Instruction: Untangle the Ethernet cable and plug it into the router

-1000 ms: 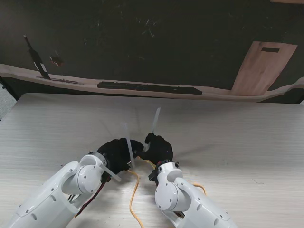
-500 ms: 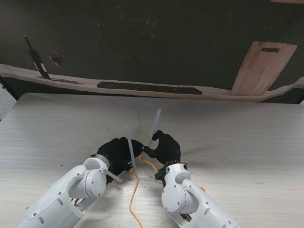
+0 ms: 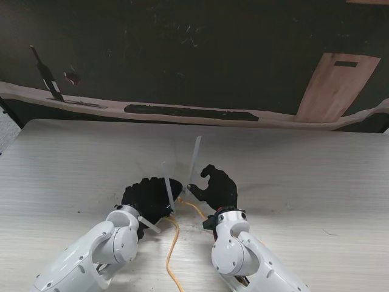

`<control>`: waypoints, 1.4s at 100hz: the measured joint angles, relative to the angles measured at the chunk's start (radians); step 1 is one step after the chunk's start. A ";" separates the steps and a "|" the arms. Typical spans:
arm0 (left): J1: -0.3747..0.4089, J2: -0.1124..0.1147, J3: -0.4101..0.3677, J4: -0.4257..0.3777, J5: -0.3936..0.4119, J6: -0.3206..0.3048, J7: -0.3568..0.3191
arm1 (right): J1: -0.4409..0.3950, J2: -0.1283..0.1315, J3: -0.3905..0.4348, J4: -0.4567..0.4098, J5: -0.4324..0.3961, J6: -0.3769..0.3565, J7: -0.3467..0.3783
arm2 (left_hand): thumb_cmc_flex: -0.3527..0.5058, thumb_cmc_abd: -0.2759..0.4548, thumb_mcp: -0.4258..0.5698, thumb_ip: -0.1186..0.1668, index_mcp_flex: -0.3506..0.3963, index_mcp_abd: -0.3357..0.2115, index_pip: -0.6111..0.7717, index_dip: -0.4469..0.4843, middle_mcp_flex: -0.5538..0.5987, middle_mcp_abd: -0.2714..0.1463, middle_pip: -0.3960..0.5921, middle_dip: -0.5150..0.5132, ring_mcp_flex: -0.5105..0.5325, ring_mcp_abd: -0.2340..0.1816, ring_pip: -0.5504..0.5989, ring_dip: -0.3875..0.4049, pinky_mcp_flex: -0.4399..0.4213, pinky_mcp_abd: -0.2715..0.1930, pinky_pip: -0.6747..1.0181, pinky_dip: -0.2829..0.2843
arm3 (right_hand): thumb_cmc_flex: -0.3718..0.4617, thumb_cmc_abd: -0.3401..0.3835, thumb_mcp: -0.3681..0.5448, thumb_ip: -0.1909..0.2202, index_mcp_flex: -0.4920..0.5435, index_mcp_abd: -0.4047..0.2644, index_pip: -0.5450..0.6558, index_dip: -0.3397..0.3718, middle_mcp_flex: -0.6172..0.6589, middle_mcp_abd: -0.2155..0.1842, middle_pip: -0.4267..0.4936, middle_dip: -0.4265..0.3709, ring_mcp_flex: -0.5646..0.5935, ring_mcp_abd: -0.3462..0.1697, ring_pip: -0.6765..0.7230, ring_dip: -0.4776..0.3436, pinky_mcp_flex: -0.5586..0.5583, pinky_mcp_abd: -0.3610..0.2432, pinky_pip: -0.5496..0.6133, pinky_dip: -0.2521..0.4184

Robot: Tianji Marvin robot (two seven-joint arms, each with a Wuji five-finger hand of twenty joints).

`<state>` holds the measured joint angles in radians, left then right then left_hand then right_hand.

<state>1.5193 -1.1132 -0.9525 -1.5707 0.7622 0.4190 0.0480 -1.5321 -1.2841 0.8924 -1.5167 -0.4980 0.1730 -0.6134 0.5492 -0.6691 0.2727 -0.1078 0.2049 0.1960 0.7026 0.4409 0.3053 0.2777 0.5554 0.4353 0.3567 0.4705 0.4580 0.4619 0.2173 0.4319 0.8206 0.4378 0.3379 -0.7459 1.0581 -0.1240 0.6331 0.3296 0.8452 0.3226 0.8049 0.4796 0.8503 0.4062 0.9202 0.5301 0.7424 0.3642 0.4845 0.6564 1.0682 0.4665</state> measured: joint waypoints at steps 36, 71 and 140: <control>0.048 0.013 -0.034 -0.014 0.060 -0.025 0.003 | -0.014 0.003 0.016 -0.015 -0.006 -0.015 -0.007 | -0.075 0.075 0.149 -0.001 -0.015 0.044 -0.170 -0.098 -0.084 0.007 -0.016 -0.035 -0.099 0.000 0.022 -0.014 -0.124 -0.015 0.051 0.032 | 0.000 0.015 -0.002 0.000 0.000 -0.001 0.000 0.000 0.000 0.000 0.000 0.000 0.000 0.000 -0.001 0.000 0.000 0.000 -0.001 0.000; 0.069 0.023 -0.053 -0.021 0.082 -0.064 -0.012 | -0.016 0.005 0.018 -0.019 -0.005 -0.018 -0.008 | -0.120 0.124 0.251 -0.023 -0.025 0.053 -0.289 -0.161 -0.107 0.004 -0.118 -0.094 -0.167 -0.008 0.019 -0.035 -0.217 -0.048 0.076 0.032 | 0.000 0.032 -0.003 0.000 0.000 -0.001 0.000 0.000 0.000 0.000 0.000 0.000 0.000 0.000 -0.001 0.000 0.000 0.000 -0.002 0.000; 0.121 0.035 -0.092 -0.069 0.129 -0.078 -0.057 | -0.020 0.005 0.022 -0.024 -0.003 -0.015 -0.008 | -0.128 0.237 0.117 0.006 -0.023 0.047 -0.538 -0.305 -0.146 0.010 -0.485 -0.251 -0.290 -0.132 -0.363 -0.218 -0.292 -0.105 -0.571 -0.173 | 0.000 0.032 -0.003 0.000 0.000 -0.001 0.000 0.000 0.000 0.000 0.000 0.000 0.000 0.000 -0.001 0.000 -0.002 0.001 -0.003 0.000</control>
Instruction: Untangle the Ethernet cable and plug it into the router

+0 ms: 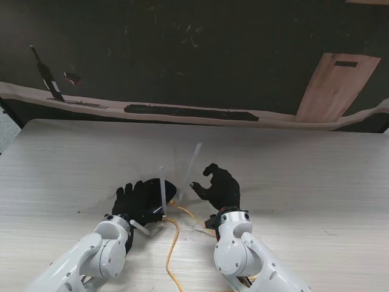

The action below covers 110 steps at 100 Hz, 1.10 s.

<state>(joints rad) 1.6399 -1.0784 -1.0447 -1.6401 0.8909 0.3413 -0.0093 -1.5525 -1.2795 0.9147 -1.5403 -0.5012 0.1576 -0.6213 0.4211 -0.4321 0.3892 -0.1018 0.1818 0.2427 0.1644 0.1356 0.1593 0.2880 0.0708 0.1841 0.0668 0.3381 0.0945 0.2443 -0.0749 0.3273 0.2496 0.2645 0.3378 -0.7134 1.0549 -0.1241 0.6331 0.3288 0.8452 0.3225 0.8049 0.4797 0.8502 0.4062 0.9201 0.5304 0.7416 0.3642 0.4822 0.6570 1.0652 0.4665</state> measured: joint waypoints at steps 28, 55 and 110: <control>0.006 0.010 -0.010 -0.018 0.017 -0.014 -0.051 | 0.000 0.000 0.002 0.000 0.001 0.000 -0.001 | -0.081 -0.007 0.090 -0.010 -0.006 0.016 -0.172 -0.068 -0.049 0.026 -0.090 -0.133 -0.025 -0.023 -0.089 -0.115 0.010 -0.024 -0.221 -0.040 | 0.000 0.000 0.000 0.000 0.000 0.000 0.000 0.000 0.000 0.000 0.000 0.000 0.000 0.000 0.000 0.000 0.000 0.000 0.000 0.000; 0.043 0.009 -0.061 -0.063 0.034 -0.059 -0.054 | -0.002 0.000 0.005 -0.003 -0.001 -0.002 -0.001 | -0.082 -0.012 0.090 -0.011 -0.007 0.017 -0.177 -0.069 -0.049 0.037 -0.090 -0.147 -0.025 -0.023 -0.095 -0.127 0.010 -0.025 -0.222 -0.054 | 0.000 0.000 0.000 0.000 0.000 0.000 0.000 0.000 0.000 0.000 0.000 0.000 0.000 0.000 0.000 0.000 0.000 0.000 -0.001 0.000; 0.182 -0.027 -0.234 -0.138 -0.040 -0.286 0.198 | -0.046 0.020 0.051 -0.071 -0.038 -0.051 0.018 | -0.009 0.023 -0.047 -0.011 -0.004 0.004 -0.060 -0.030 -0.018 0.028 -0.080 -0.036 -0.024 -0.023 -0.032 -0.021 0.012 -0.037 -0.145 0.022 | 0.000 0.023 0.000 0.000 -0.025 -0.008 0.005 0.000 -0.013 0.000 -0.011 0.000 -0.017 0.000 -0.001 0.000 -0.007 0.001 -0.002 0.000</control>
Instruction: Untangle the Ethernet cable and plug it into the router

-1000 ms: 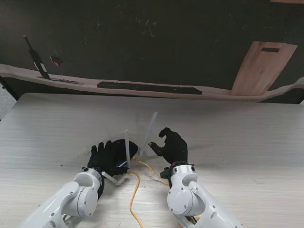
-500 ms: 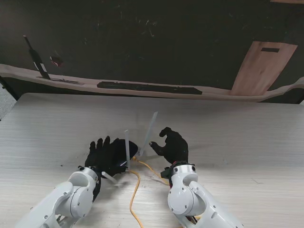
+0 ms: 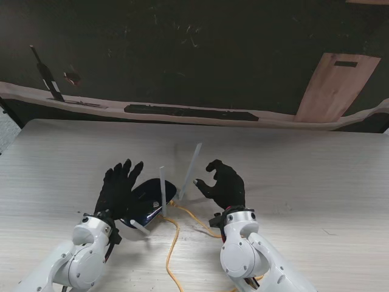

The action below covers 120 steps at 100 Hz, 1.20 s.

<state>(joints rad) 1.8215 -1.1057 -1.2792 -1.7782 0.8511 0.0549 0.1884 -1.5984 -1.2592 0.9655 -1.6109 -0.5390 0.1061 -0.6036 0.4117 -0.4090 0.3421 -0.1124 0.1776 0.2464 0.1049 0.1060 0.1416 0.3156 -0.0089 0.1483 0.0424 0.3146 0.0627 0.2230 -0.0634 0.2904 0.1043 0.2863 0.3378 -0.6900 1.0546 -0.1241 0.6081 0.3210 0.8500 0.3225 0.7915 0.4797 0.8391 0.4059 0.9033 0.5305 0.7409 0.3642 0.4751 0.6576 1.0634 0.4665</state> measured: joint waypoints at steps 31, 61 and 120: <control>0.082 -0.022 -0.123 -0.047 -0.028 -0.135 0.094 | -0.050 0.026 0.071 -0.070 -0.024 -0.149 0.067 | 0.089 0.034 -0.080 0.037 0.039 0.000 0.081 0.039 0.073 0.000 0.019 0.064 0.028 0.014 0.175 0.060 0.011 0.001 0.333 0.015 | 0.000 0.000 0.000 0.000 -0.058 -0.025 0.012 0.000 -0.087 0.000 0.007 0.000 -0.083 -0.014 -0.012 0.001 -0.068 0.002 0.000 0.000; 0.172 -0.026 -0.243 -0.070 -0.049 -0.338 0.095 | -0.143 0.071 0.175 -0.171 -0.029 -0.305 0.194 | 0.090 0.005 0.028 0.047 0.072 0.000 0.157 0.078 0.092 -0.013 0.247 0.117 0.076 0.035 0.267 0.081 0.011 0.002 0.538 0.027 | 0.038 -0.064 0.030 0.000 -0.129 -0.063 0.015 0.000 -0.173 -0.035 -0.001 0.000 -0.176 -0.078 -0.030 0.013 -0.133 -0.002 0.000 -0.022; 0.338 -0.025 -0.379 -0.089 -0.145 -0.639 0.033 | -0.302 0.111 0.311 -0.220 -0.125 -0.487 0.253 | 0.112 -0.060 0.138 0.047 0.080 0.012 0.141 0.111 0.084 -0.036 0.282 0.094 0.101 0.034 0.212 0.070 0.011 -0.017 0.474 0.015 | -0.030 -0.326 0.104 -0.044 -0.284 -0.138 0.084 0.014 -0.223 -0.111 -0.003 0.000 -0.214 -0.129 -0.160 -0.001 -0.178 -0.035 -0.177 -0.027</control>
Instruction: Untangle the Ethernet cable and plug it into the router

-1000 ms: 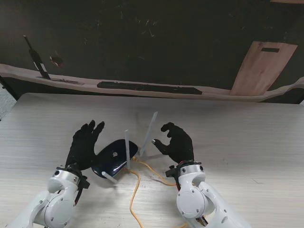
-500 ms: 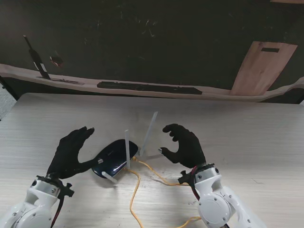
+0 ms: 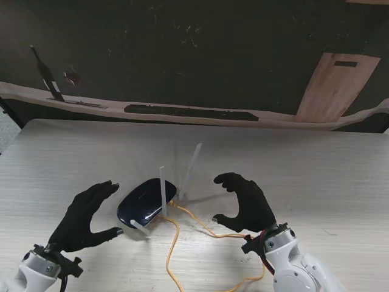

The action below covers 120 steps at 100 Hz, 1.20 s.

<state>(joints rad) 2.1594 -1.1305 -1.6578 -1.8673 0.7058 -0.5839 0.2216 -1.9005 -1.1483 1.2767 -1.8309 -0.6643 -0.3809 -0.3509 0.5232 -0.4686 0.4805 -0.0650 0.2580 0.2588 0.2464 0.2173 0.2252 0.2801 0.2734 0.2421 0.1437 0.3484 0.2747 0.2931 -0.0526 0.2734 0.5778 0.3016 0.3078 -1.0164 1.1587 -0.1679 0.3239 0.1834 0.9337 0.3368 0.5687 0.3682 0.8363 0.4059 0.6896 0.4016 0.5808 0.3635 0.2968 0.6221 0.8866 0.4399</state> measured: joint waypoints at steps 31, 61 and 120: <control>0.024 0.001 -0.005 0.000 -0.021 -0.087 -0.021 | -0.076 -0.002 0.016 -0.038 0.007 -0.077 -0.022 | 0.000 0.000 0.000 0.000 -0.001 0.000 -0.046 0.000 -0.001 0.000 -0.012 -0.001 0.000 0.000 -0.011 0.000 0.000 -0.007 -0.030 -0.012 | -0.057 -0.011 0.011 -0.022 -0.019 -0.016 0.009 0.000 0.000 -0.011 -0.010 0.000 0.000 0.000 -0.028 0.000 0.000 -0.001 -0.071 0.006; 0.021 0.000 -0.007 0.021 -0.152 -0.142 -0.102 | -0.086 -0.001 0.005 -0.058 0.046 -0.139 0.003 | 0.000 0.000 0.000 0.000 -0.001 0.000 -0.050 0.000 -0.001 0.000 -0.012 -0.001 0.000 0.000 -0.011 0.000 0.001 -0.009 -0.031 -0.012 | -0.107 -0.011 0.021 -0.031 -0.058 -0.028 0.010 0.000 -0.012 -0.011 -0.023 -0.001 0.000 0.000 -0.034 0.000 0.001 -0.001 -0.102 0.023; 0.034 0.004 -0.011 -0.002 -0.161 -0.153 -0.111 | -0.122 -0.003 0.013 -0.106 0.077 -0.199 0.025 | 0.011 0.000 -0.029 0.000 0.000 0.000 -0.084 0.000 -0.001 0.000 -0.012 -0.001 0.000 0.000 -0.012 0.000 0.001 -0.009 -0.033 -0.012 | -0.131 -0.009 0.021 -0.032 -0.070 -0.241 -0.003 0.000 -0.025 -0.023 -0.048 -0.012 -0.020 0.000 -0.070 0.000 0.001 0.009 -0.212 0.082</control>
<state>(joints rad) 2.1932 -1.1270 -1.6687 -1.8691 0.5443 -0.7373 0.1107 -2.0227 -1.1515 1.2898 -1.9366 -0.5870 -0.5801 -0.3262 0.5346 -0.4684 0.4517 -0.0651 0.2576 0.2588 0.1627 0.2174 0.2240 0.2799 0.2613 0.2410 0.1437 0.3480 0.2626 0.2928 -0.0515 0.2639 0.5450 0.2891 0.1765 -1.0258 1.1796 -0.2000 0.2536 -0.0579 0.9307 0.3368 0.5435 0.3456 0.7883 0.3938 0.6694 0.4016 0.5105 0.3631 0.2975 0.6311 0.6741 0.5214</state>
